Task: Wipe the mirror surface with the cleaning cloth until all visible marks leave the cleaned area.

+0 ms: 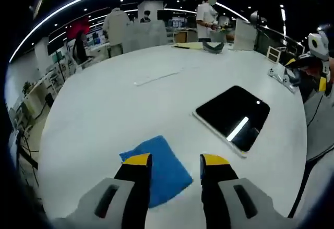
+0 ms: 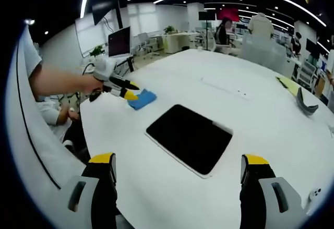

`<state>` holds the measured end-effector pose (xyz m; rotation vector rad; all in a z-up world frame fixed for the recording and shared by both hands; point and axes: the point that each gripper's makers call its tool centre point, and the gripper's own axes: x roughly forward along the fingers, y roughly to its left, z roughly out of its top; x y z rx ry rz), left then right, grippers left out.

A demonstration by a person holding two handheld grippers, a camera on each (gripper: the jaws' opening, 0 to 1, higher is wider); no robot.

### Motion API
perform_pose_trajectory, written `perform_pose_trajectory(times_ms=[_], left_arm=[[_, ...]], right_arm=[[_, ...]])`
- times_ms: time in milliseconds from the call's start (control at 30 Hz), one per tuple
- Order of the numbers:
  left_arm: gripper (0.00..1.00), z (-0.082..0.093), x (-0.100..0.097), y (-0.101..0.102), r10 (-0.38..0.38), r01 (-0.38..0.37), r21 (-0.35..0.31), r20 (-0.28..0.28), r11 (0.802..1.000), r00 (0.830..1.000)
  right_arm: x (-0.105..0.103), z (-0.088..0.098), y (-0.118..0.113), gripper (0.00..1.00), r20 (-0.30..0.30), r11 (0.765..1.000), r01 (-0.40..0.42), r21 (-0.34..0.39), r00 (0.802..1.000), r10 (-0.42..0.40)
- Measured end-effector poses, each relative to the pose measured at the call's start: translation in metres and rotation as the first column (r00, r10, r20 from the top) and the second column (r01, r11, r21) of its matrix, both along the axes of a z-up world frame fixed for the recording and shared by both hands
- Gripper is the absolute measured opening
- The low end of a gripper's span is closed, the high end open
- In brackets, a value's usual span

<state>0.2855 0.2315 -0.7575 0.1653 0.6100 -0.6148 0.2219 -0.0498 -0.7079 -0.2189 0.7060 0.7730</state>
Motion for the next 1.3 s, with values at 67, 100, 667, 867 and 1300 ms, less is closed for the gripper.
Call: perform_pose_trajectory(times_ms=[67, 100, 667, 867, 1300], left_arm=[[0.41, 0.029, -0.019, -0.022, -0.020, 0.024, -0.088, 0.036, 0.996, 0.999], [0.45, 0.040, -0.025, -0.030, -0.027, 0.033, -0.123, 0.049, 0.992, 0.998], [0.99, 0.092, -0.086, -0.072, -0.007, 0.033, -0.157, 0.159, 0.987, 0.987], [0.99, 0.103, -0.087, -0.062, 0.038, -0.011, -0.150, 0.178, 0.989, 0.983], [0.99, 0.116, -0.090, -0.054, 0.097, -0.069, -0.144, 0.196, 0.987, 0.976]], right_arm=[[0.002, 0.007, -0.005, 1.00, 0.020, 1.000, -0.005, 0.011, 1.000, 0.005], [0.003, 0.009, -0.007, 1.00, 0.026, 1.000, -0.007, 0.012, 1.000, 0.007], [-0.026, 0.011, -0.018, 1.00, 0.059, 0.995, -0.075, 0.066, 0.996, 0.071], [-0.028, 0.016, -0.025, 1.00, 0.072, 0.993, -0.086, 0.076, 0.994, 0.080], [-0.025, 0.031, -0.030, 1.00, 0.107, 0.989, -0.083, 0.125, 0.992, 0.069]])
